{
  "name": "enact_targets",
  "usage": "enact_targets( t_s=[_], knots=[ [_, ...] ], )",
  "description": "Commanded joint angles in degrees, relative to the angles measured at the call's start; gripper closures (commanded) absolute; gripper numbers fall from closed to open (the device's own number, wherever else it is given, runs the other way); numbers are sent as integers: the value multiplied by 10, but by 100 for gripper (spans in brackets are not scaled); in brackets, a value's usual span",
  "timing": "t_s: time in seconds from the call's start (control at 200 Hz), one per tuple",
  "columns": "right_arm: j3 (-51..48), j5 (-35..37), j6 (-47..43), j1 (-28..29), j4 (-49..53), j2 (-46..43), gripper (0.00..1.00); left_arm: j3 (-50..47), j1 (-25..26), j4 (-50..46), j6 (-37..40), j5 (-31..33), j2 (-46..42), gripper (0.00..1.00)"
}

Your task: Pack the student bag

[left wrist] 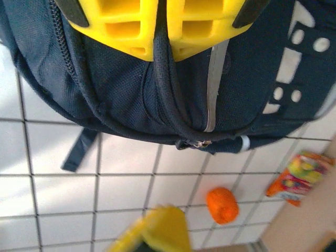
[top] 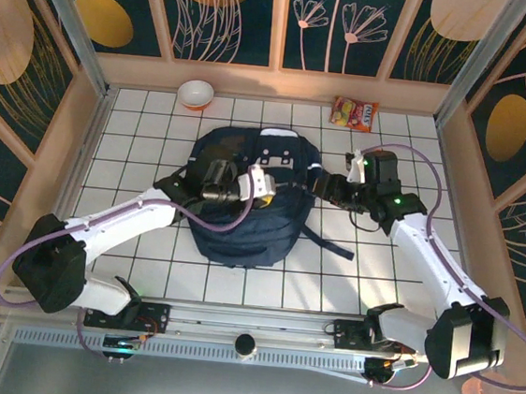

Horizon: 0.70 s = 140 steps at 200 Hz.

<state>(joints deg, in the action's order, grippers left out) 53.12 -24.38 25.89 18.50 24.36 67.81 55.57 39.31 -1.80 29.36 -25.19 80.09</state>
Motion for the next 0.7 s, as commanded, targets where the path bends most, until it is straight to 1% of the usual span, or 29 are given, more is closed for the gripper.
enact_targets(
  t_s=[0.0,0.055,0.135,0.175,0.23,0.27,0.34,0.435,0.49,0.545,0.585,0.641,0.696],
  knots=[
    [10,24,33,-23,2,-3,57,78,-4,91,-47,15,-5,100],
    [11,17,35,-39,-1,-3,57,108,-4,87,-45,28,6,100],
    [17,14,32,-63,5,0,57,139,-4,63,-17,46,26,100],
    [18,14,28,-72,10,0,56,148,-4,39,7,42,36,100],
    [19,13,24,-78,14,-1,56,148,-4,4,42,18,46,100],
    [17,11,21,-80,17,-1,56,134,-3,-10,61,3,49,100],
    [11,6,19,-80,18,-3,56,84,-2,-6,77,-9,47,100],
    [-6,-6,22,-80,11,-6,56,8,5,-8,138,-24,45,100],
    [-17,-12,28,-79,3,-11,56,-46,8,1,181,-18,53,100],
    [-31,-18,35,-79,-11,-17,56,-92,12,33,207,18,76,100],
    [-39,-24,42,-78,-23,-22,56,-101,17,28,225,39,100,98],
    [-47,-29,49,-77,-33,-27,56,-88,21,-15,249,47,136,95],
    [-52,-29,56,-75,-38,-31,56,-78,24,-46,265,47,163,88]
  ],
)
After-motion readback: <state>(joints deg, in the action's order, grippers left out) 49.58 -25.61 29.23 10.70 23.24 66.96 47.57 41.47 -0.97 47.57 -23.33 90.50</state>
